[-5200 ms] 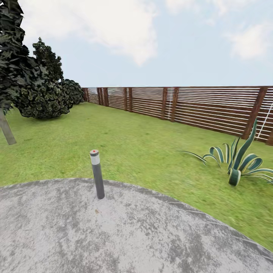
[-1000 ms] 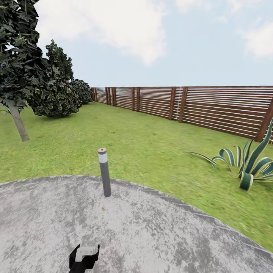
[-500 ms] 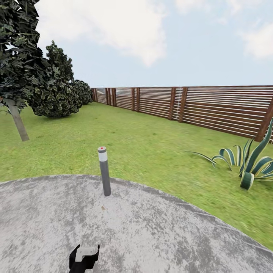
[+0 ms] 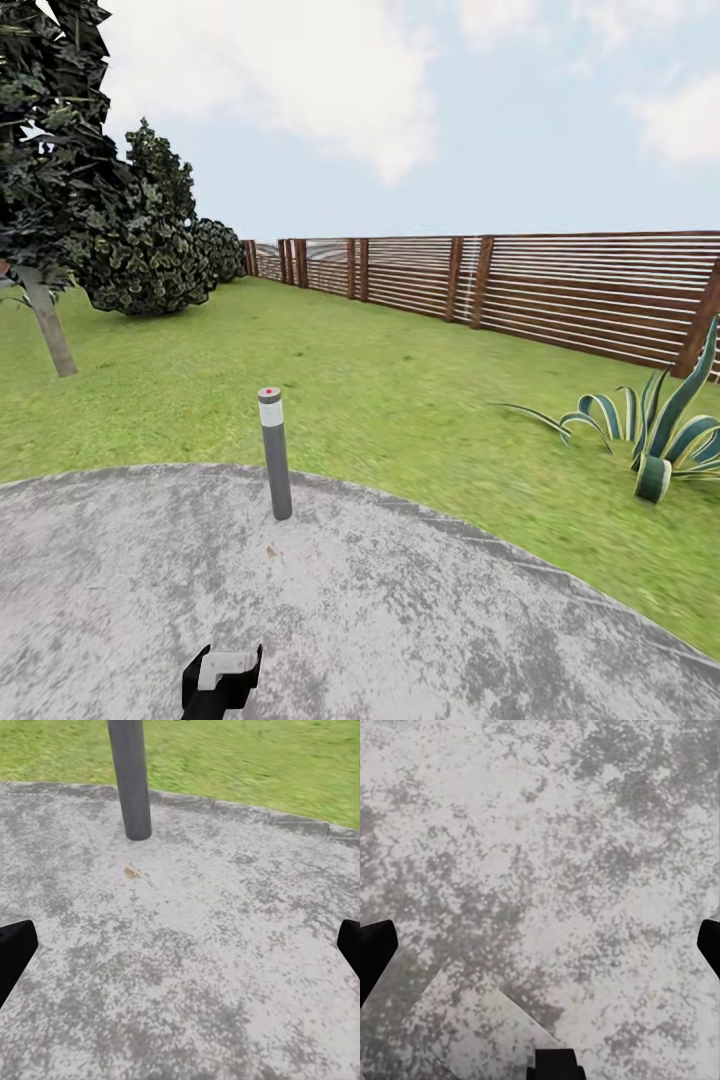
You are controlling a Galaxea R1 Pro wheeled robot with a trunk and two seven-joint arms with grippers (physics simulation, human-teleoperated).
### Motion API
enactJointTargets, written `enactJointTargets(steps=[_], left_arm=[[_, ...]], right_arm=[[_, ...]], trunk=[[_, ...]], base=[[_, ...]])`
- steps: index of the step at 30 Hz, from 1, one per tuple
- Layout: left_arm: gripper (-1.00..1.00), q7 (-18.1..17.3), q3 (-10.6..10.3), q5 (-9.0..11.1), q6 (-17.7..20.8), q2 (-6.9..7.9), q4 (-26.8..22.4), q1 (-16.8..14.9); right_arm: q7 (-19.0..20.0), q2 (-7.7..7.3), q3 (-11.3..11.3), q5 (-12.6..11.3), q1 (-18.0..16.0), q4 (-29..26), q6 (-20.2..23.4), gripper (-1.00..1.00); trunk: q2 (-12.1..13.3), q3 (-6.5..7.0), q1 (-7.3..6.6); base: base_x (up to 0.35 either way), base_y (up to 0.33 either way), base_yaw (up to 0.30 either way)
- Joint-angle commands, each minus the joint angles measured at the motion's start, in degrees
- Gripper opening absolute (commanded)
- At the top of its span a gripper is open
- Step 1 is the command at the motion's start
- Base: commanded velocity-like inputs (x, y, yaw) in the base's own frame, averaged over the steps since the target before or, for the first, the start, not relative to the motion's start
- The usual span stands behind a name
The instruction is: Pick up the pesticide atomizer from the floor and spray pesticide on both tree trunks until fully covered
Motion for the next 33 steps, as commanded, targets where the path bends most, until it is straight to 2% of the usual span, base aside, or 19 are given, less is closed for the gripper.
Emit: enactJointTargets(steps=[1, 29, 33], left_arm=[[1.0, 0.0, 0.0, 0.0, 0.0, 0.0, 0.0, 0.0], [1.0, 0.0, 0.0, 0.0, 0.0, 0.0, 0.0, 0.0], [1.0, 0.0, 0.0, 0.0, 0.0, 0.0, 0.0, 0.0]], right_arm=[[0.0, 0.0, 0.0, 0.0, 0.0, 0.0, 0.0, 1.0], [0.0, -0.13, 0.0, 0.0, 0.0, 0.0, 0.0, 1.0], [0.0, -0.18, -0.1, -0.1, 0.0, -1.3, -0.1, 1.0]], trunk=[[-0.4, -0.1, 0.23], [-11.6, -4.72, 6.38], [-13.2, -5.44, 7.26]], base=[[0.0, 0.0, 0.0], [0.0, 0.0, 0.0], [0.0, 0.0, 0.0]])
